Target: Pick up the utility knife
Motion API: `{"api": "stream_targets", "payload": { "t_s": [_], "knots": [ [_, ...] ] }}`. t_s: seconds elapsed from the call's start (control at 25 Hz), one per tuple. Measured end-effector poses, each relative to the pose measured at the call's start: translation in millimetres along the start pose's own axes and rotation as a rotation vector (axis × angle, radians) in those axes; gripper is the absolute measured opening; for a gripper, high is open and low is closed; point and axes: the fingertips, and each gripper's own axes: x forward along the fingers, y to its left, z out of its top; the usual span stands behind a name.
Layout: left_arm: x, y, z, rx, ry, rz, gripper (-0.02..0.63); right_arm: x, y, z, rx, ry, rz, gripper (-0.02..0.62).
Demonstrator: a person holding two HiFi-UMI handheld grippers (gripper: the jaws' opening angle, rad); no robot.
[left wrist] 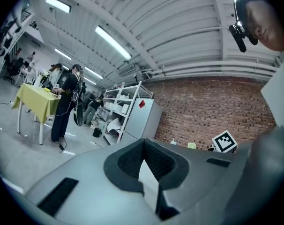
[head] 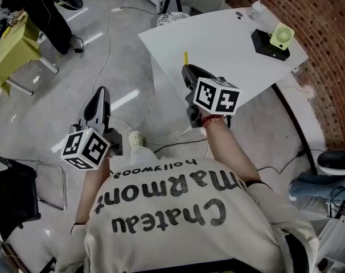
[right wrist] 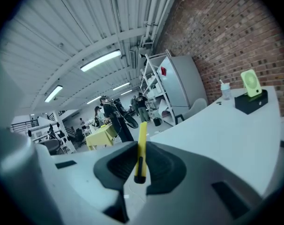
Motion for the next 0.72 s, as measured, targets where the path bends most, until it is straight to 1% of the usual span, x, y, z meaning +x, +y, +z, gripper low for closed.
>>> {"api": "stream_targets", "payload": {
  "t_s": [0.24, 0.4, 0.72],
  "knots": [
    [-12.0, -14.2, 1.2, 0.012, -0.019, 0.008, 0.000, -18.1, 12.0, 10.8, -0.014, -0.038, 0.045, 0.057],
    [-19.2, -18.9, 3.2, 0.016, -0.027, 0.013, 0.000, -28.3, 20.4, 17.6, -0.024, -0.057, 0.055, 0.058],
    [-35.7, -28.2, 2.9, 0.039, -0.046, 0.048, 0.000, -45.0, 32.3, 18.5, -0.036, -0.103, 0.092, 0.058]
  ]
}}
